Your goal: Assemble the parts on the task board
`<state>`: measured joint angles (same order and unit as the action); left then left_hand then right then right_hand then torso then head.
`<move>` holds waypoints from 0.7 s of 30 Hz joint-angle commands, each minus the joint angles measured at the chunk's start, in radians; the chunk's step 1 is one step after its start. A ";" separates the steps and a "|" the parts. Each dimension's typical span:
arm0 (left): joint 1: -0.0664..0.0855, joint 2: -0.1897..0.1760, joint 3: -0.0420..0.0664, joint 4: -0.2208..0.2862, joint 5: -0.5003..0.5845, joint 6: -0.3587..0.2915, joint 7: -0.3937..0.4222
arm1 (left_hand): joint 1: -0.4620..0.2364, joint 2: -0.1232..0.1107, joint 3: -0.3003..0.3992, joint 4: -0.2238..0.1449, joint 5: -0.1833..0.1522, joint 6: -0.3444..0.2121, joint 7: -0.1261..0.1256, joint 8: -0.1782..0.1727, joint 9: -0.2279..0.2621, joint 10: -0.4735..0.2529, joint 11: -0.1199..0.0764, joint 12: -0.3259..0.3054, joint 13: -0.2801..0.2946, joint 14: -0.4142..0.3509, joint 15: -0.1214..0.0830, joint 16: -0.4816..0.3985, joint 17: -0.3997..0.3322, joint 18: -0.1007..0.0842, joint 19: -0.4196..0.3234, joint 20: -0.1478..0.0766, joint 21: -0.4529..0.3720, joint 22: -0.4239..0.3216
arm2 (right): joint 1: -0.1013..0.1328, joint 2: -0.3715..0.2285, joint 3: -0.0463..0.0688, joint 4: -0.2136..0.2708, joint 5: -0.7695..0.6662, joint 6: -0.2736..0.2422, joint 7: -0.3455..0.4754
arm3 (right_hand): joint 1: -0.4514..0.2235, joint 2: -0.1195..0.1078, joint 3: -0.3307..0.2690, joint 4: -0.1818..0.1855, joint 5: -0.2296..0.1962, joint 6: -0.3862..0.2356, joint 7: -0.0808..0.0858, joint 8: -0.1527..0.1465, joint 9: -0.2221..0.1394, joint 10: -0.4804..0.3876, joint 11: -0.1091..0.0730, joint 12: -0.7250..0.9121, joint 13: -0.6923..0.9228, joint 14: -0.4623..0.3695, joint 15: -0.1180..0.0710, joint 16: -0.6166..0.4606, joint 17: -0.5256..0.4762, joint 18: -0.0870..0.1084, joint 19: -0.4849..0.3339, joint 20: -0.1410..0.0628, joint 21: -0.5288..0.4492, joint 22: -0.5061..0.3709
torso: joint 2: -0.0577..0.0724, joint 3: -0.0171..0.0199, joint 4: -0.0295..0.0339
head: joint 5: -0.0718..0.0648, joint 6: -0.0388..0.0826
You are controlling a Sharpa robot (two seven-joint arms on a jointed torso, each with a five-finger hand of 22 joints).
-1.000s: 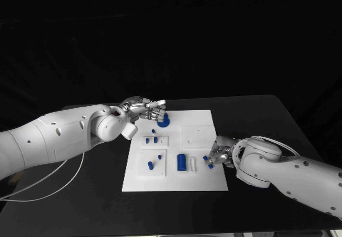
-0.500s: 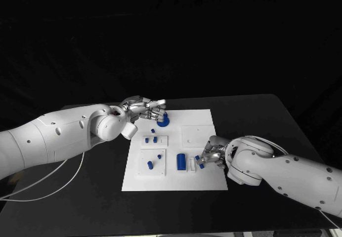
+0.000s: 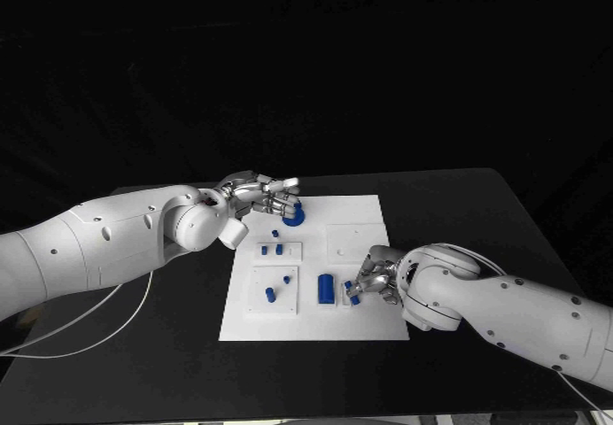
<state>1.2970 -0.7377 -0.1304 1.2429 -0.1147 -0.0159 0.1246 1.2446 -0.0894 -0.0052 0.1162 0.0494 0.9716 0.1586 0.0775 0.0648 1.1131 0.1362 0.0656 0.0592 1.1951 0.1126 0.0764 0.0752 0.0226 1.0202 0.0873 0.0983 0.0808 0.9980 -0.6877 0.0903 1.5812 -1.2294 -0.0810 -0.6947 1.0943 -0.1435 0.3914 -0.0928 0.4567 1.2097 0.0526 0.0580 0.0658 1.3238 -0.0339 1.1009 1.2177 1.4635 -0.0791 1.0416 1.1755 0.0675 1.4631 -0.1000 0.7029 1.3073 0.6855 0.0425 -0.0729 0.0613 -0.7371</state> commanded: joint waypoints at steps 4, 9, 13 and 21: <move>0.001 0.002 0.001 0.004 -0.003 0.024 -0.005 | -0.003 -0.003 0.000 0.002 -0.002 -0.006 -0.001 -0.005 0.001 -0.008 0.000 -0.004 0.001 -0.005 0.000 -0.006 -0.001 -0.005 -0.003 0.005 -0.007 0.000 | -0.001 0.006 -0.002 -0.002 0.010 0.050 -0.008 | 0.001 0.008 -0.009 0.003 -0.010 0.007 -0.001 0.005 0.001 -0.007 -0.001 -0.008 -0.003 -0.001 -0.005 -0.007 -0.001 0.003 0.055 -0.006 -0.008 0.003 | 0.000 0.0006 0.0002 | 0.002 -0.001; 0.001 0.002 0.001 0.003 -0.005 0.026 -0.008 | -0.002 -0.006 0.001 0.005 -0.002 -0.007 0.000 -0.005 0.000 -0.009 0.000 -0.004 0.001 -0.006 0.000 -0.006 -0.002 -0.005 -0.003 0.005 -0.007 0.000 | -0.001 0.010 -0.003 -0.005 0.012 0.067 -0.007 | -0.005 0.011 -0.015 0.011 -0.026 0.006 -0.001 0.005 0.001 -0.008 -0.001 -0.011 -0.005 -0.001 -0.005 -0.009 -0.001 0.003 0.055 -0.006 -0.010 0.002 | -0.001 0.0004 -0.0011 | 0.004 -0.001; 0.001 0.003 0.001 0.003 -0.008 0.029 -0.011 | -0.003 -0.007 0.003 0.008 -0.002 -0.007 0.000 -0.005 0.001 -0.011 0.000 -0.004 0.001 -0.008 0.001 -0.006 -0.002 -0.005 -0.004 0.005 -0.008 0.000 | -0.001 0.014 -0.003 -0.010 0.013 0.065 -0.003 | -0.010 0.009 -0.029 0.037 -0.101 0.006 -0.002 0.005 0.001 -0.006 -0.001 -0.010 -0.006 0.000 -0.005 -0.009 -0.001 0.003 0.055 -0.006 -0.012 0.001 | -0.001 0.0007 -0.0012 | 0.004 0.001; 0.001 0.003 0.001 0.003 -0.010 0.031 -0.017 | -0.003 -0.007 0.003 0.008 -0.002 -0.007 0.000 -0.005 0.001 -0.011 0.000 -0.004 0.001 -0.008 0.001 -0.006 -0.002 -0.005 -0.004 0.005 -0.008 0.000 | -0.001 0.018 -0.003 -0.018 0.013 0.057 0.001 | -0.005 0.001 -0.033 0.104 -0.157 0.007 -0.004 0.005 0.001 -0.005 -0.001 -0.011 -0.008 0.000 -0.005 -0.011 0.000 0.003 0.055 -0.006 -0.015 0.000 | 0.000 0.0008 -0.0013 | 0.004 0.002</move>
<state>1.2972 -0.7365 -0.1304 1.2434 -0.1199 -0.0030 0.1094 1.2446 -0.0894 -0.0017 0.1196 0.0495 0.9716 0.1586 0.0775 0.0648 1.1096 0.1397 0.0656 0.0592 1.1951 0.1126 0.0764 0.0743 0.0226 1.0201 0.0873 0.0943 0.0808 1.0005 -0.6713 0.0897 1.5661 -1.2211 -0.0470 -0.6939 1.0873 -0.1366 0.3596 0.0082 0.3016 1.2107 0.0517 0.0619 0.0685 1.3239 -0.0339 1.0936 1.2110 1.4642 -0.0797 1.0338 1.1756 0.0677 1.4630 -0.1000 0.6914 1.3080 0.6849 0.0433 -0.0739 0.0653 -0.7351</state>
